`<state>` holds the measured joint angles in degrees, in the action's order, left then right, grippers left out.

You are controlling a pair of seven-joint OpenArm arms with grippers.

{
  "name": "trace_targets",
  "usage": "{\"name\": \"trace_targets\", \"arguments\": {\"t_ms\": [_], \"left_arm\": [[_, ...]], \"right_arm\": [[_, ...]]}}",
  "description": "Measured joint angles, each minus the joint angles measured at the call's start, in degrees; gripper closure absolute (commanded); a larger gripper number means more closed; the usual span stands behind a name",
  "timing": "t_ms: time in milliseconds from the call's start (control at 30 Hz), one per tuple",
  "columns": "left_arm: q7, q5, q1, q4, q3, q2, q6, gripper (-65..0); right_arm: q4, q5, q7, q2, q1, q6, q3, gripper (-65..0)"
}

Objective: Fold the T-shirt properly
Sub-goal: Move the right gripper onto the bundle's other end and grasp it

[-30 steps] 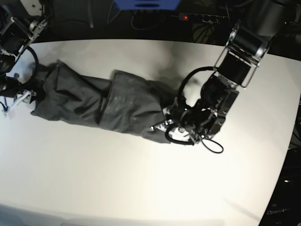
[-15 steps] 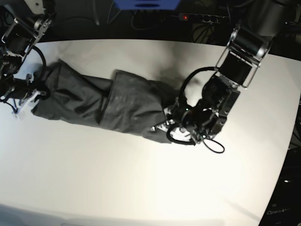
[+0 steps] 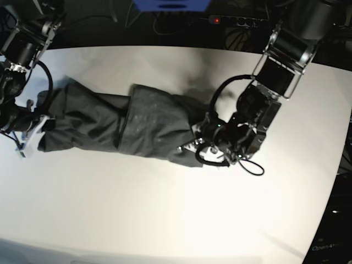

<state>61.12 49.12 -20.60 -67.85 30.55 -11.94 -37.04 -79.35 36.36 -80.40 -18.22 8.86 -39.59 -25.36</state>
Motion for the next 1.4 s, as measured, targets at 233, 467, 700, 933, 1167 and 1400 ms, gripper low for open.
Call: {"name": "trace_targets", "arguments": {"t_ms": [233, 467, 700, 933, 1167, 1400], "left_arm": [[-0.79, 0.22, 0.76, -0.22, -0.09, -0.13, 0.46, -3.3], [-0.96, 0.24, 0.79, -0.2, -0.09, -0.11, 0.46, -3.3], [-0.96, 0.24, 0.81, -0.2, -0.09, -0.09, 0.46, -3.3], [-0.98, 0.24, 0.9, -0.22, -0.09, -0.11, 0.48, -3.3], [-1.03, 0.24, 0.96, -0.2, -0.11, -0.09, 0.61, -3.3], [-1.22, 0.31, 1.07, -0.2, -0.13, -0.11, 0.66, -3.3]], "right_arm": [[-3.96, 0.17, 0.24, 2.71, 0.72, -0.04, 3.21, -0.6], [-4.31, 0.26, 0.26, 6.12, 1.11, 0.0, 8.22, -0.7], [-4.37, 0.2, -0.02, 8.44, 4.7, 0.0, 16.28, -0.7], [-4.46, 0.24, 0.04, 10.69, 7.17, 0.0, 19.06, -0.7], [-4.46, 0.31, 0.22, 13.38, 7.13, -0.02, 28.33, -0.7], [-4.52, 0.22, 0.13, 12.94, 5.53, -0.02, 36.81, -0.7]]}}
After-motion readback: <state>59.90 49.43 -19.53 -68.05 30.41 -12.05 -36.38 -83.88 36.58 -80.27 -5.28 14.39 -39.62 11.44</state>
